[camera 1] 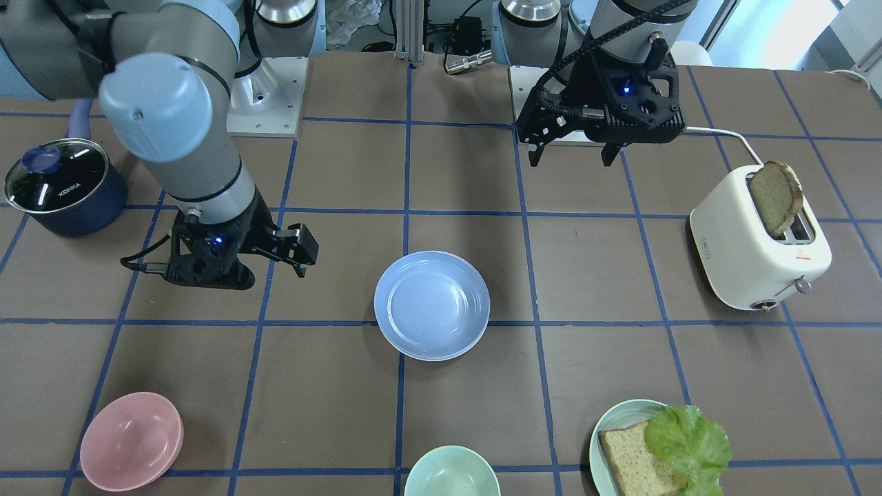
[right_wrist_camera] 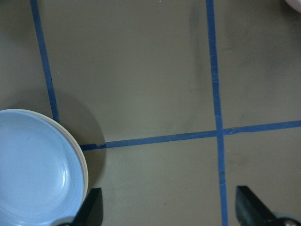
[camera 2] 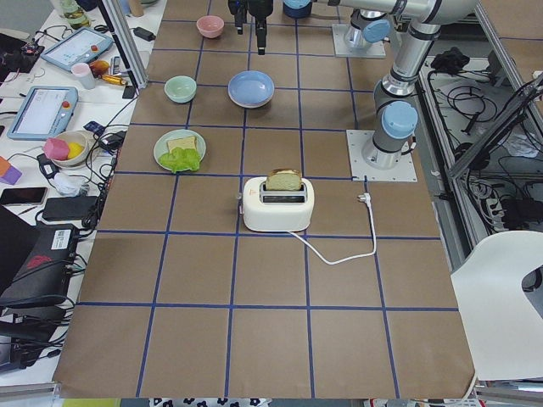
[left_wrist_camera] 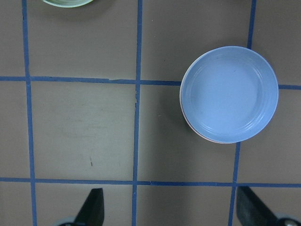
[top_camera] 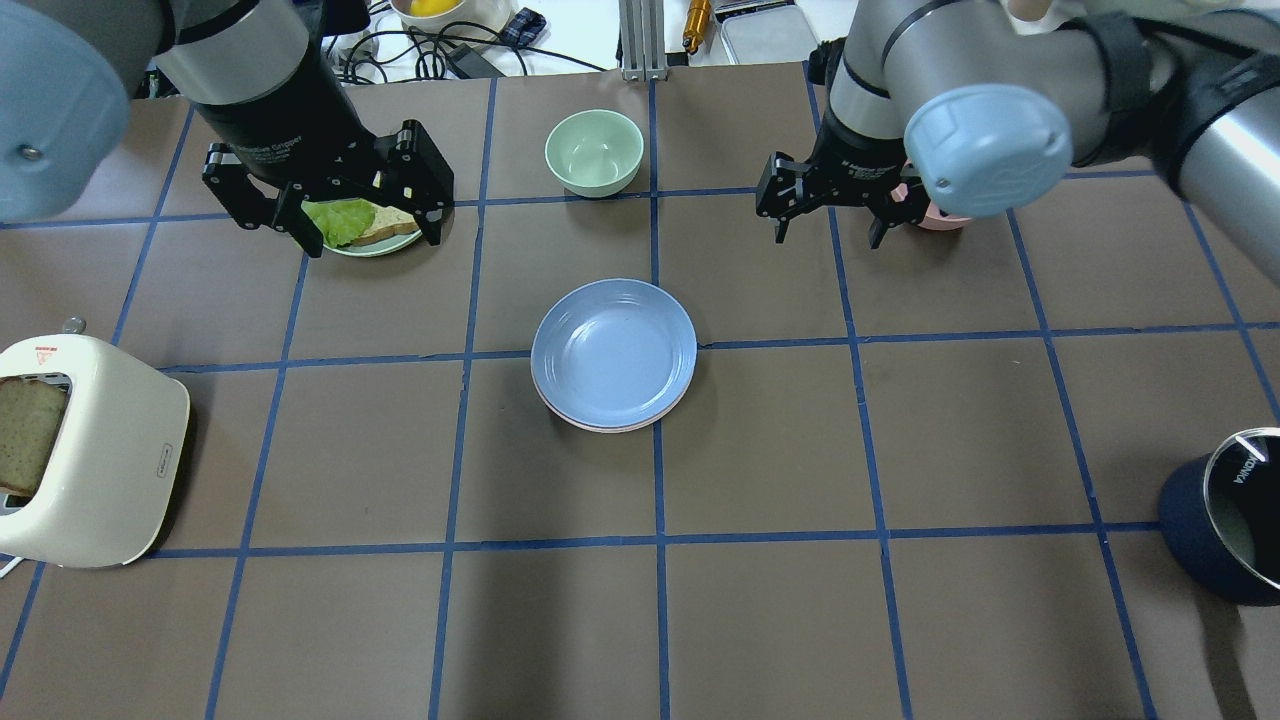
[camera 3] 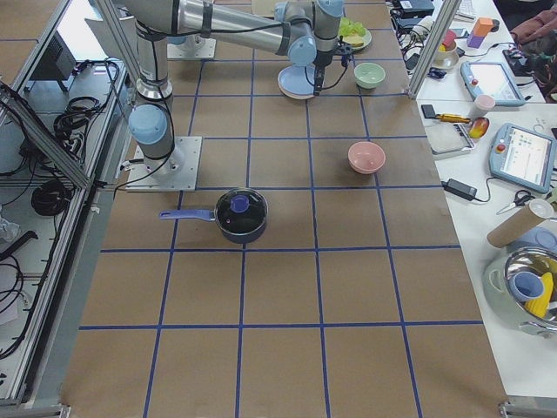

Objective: Stack three plates with pink and blue

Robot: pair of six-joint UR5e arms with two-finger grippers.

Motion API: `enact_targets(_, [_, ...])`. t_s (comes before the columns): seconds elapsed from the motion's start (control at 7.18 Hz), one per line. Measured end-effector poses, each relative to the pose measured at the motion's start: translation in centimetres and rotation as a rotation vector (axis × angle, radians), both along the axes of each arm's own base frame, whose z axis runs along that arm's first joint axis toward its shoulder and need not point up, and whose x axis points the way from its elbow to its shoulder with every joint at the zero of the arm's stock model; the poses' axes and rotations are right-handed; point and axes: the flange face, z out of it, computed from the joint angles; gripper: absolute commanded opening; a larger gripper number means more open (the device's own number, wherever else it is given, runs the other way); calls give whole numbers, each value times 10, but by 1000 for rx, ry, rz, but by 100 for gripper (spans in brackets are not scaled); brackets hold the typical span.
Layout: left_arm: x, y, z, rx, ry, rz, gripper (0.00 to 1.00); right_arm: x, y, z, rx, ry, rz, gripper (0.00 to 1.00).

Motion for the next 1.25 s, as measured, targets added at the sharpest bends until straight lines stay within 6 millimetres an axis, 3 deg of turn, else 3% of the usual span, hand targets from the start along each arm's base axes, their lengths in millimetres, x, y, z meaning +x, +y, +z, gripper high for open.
enact_targets(0.28, [1, 0, 0, 0, 1, 3, 100, -30, 52, 65, 6, 28, 112, 100])
enact_targets(0.42, [2, 0, 1, -1, 0, 4, 100, -50, 63, 80, 2, 25, 122, 100])
enact_targets(0.7, [3, 1, 2, -4, 0, 7, 100, -62, 71, 94, -21, 20, 113, 100])
enact_targets(1.25, [4, 1, 3, -4, 0, 10, 100, -64, 75, 106, -66, 32, 73, 100])
